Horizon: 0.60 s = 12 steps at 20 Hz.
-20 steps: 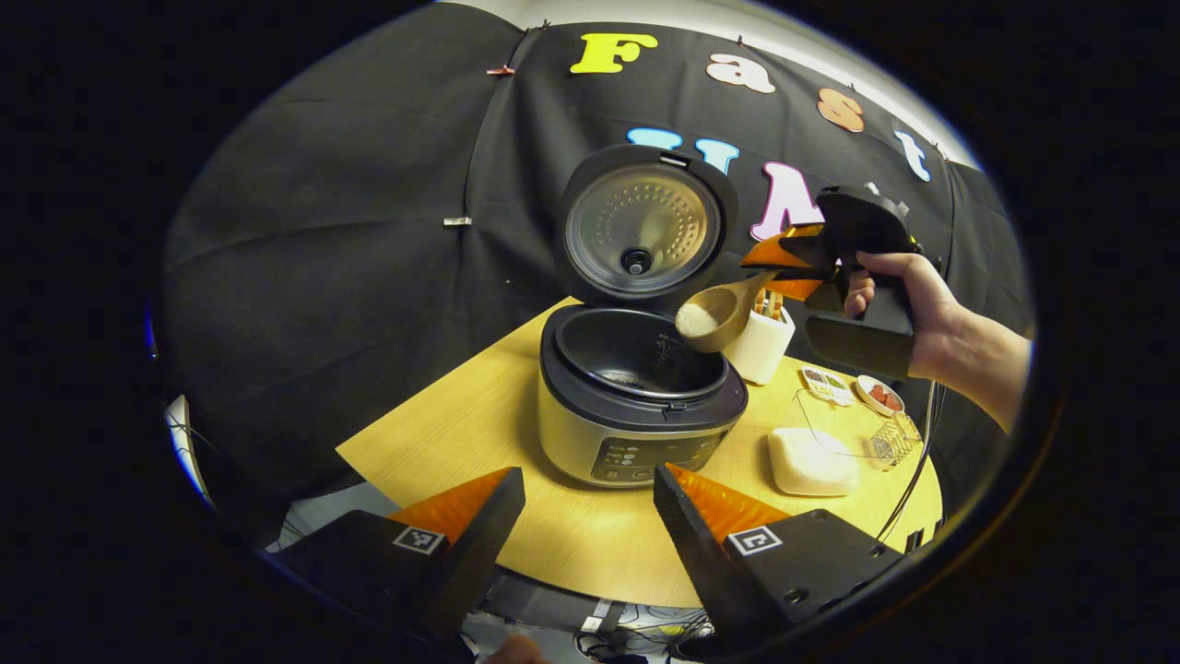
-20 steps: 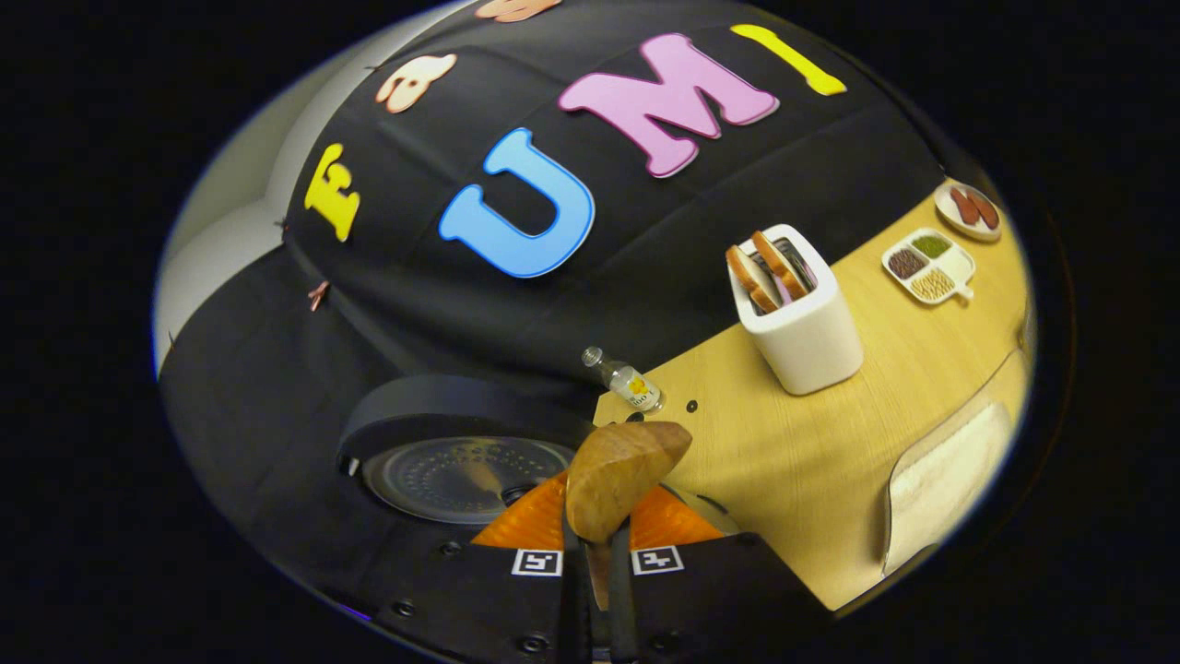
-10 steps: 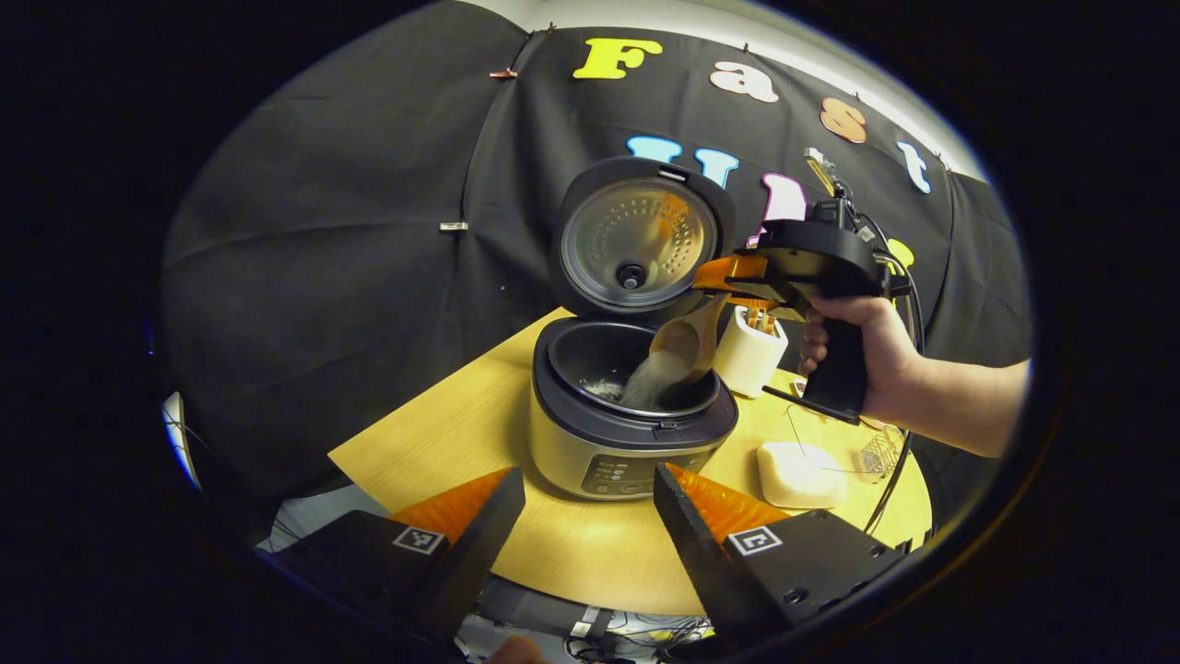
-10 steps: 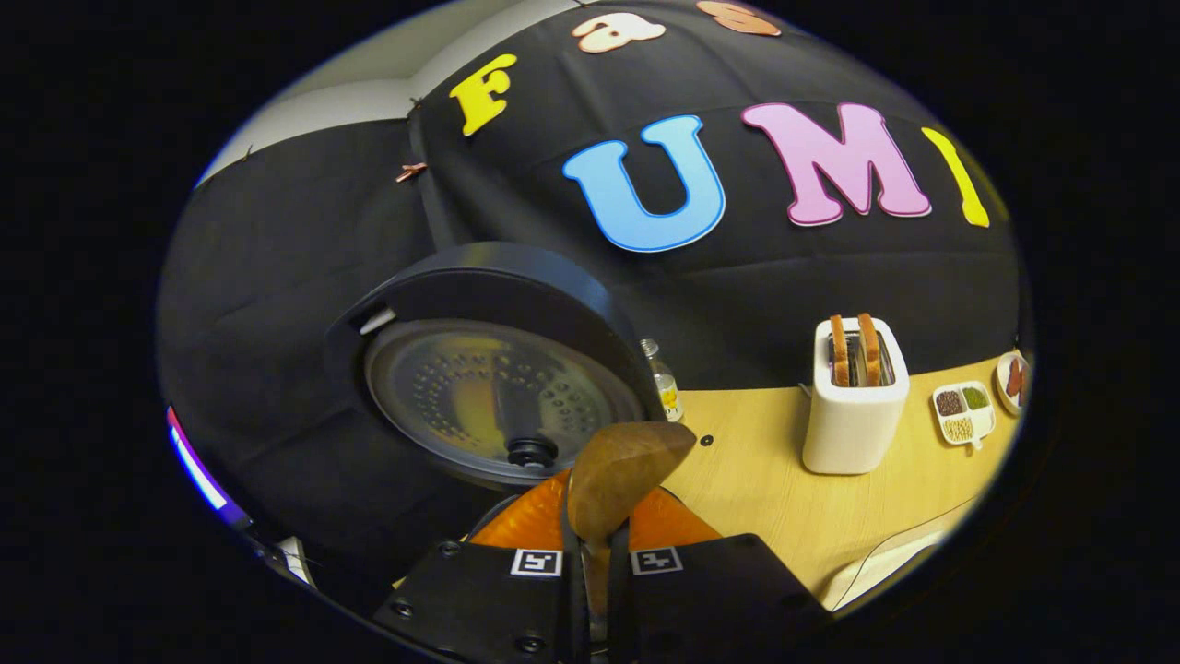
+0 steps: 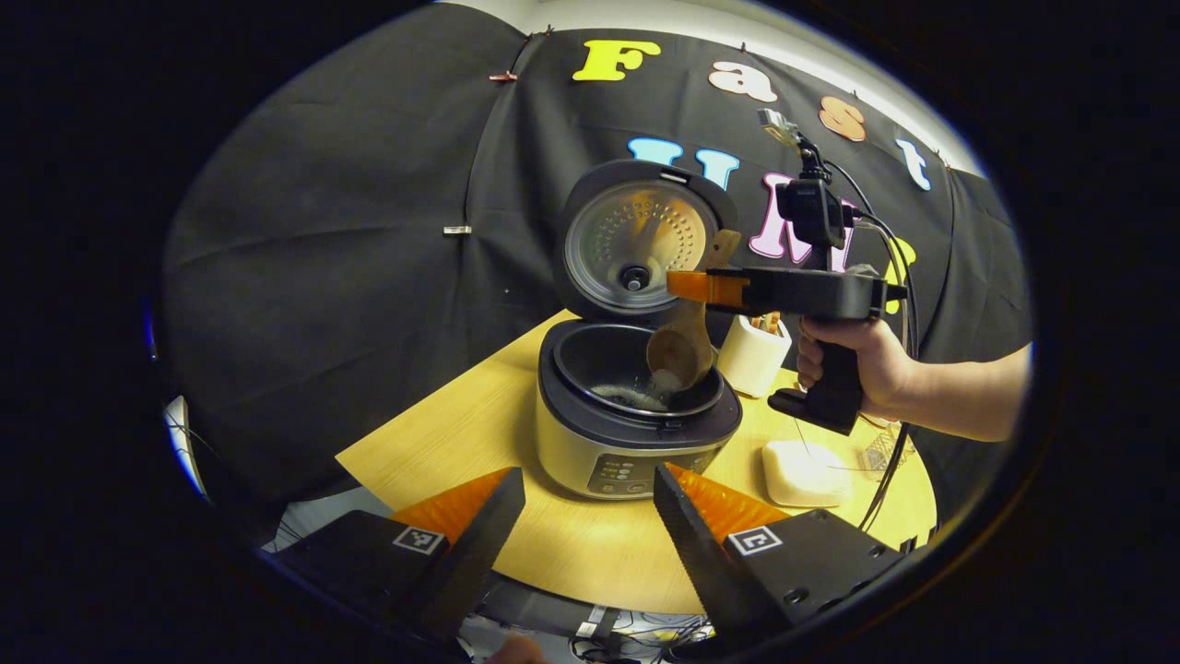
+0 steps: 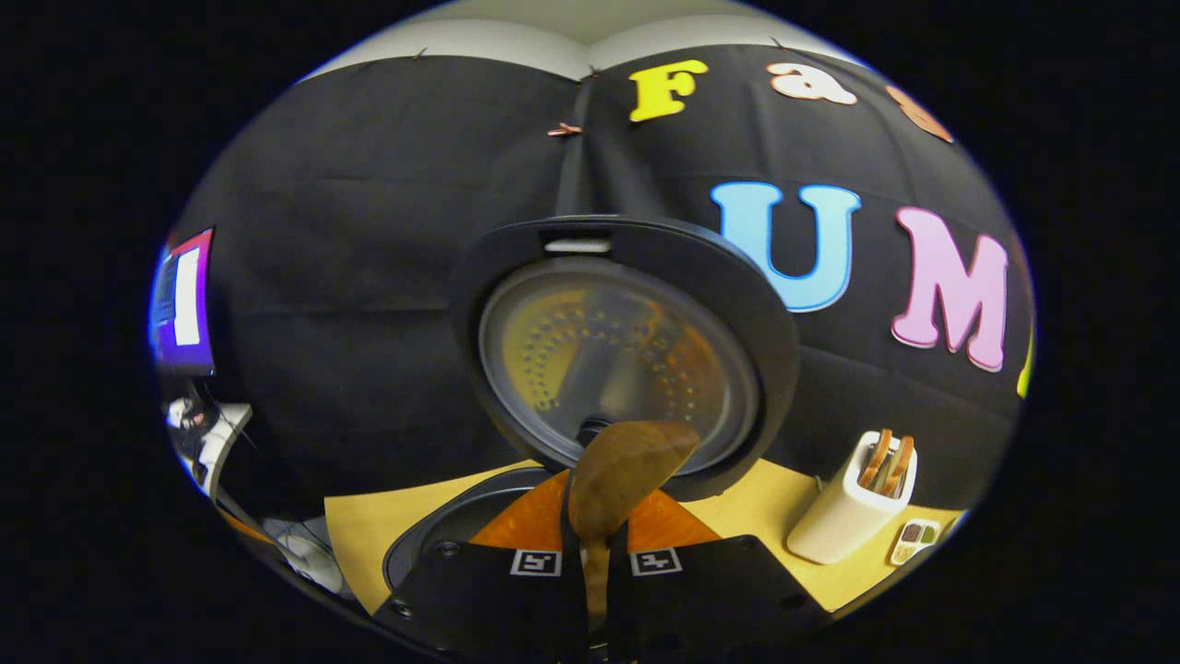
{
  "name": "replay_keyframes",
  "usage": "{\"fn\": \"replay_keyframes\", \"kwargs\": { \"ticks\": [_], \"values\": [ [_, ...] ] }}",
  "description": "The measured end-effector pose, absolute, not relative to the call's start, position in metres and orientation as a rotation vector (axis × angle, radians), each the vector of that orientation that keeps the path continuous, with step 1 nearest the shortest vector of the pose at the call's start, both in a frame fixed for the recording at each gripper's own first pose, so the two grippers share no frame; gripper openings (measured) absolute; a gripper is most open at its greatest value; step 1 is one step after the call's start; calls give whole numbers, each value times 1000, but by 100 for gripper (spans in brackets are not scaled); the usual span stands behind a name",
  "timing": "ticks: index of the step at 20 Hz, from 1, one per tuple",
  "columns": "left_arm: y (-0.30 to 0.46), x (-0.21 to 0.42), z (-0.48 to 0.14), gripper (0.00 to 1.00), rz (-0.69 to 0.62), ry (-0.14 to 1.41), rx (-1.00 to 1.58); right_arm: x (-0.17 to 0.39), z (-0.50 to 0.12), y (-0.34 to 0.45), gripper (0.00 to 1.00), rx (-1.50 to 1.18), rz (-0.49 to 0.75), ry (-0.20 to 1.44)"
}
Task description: Close the left gripper, press the button to open the rice cooker; take a wooden spoon from the chopstick holder with the right hand, scoop a spoonful of rice and pour it into the rice cooker, then put the wooden spoon back into the chopstick holder.
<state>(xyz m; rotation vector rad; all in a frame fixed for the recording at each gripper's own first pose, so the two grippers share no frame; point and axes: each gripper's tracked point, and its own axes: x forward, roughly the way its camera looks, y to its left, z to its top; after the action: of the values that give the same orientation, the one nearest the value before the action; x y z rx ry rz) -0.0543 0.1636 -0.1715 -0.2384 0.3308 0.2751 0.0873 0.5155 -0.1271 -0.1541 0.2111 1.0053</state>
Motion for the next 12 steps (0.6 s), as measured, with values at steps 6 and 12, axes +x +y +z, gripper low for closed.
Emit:
{"fn": "replay_keyframes", "kwargs": {
  "ticks": [6,12],
  "values": [
    [163,-60,-168,96,285,315,-241,83,-139,519,12,-189,1052,207],
    [157,-60,-162,96,276,305,-227,83,-133,506,13,-107,1030,267]
  ]
}}
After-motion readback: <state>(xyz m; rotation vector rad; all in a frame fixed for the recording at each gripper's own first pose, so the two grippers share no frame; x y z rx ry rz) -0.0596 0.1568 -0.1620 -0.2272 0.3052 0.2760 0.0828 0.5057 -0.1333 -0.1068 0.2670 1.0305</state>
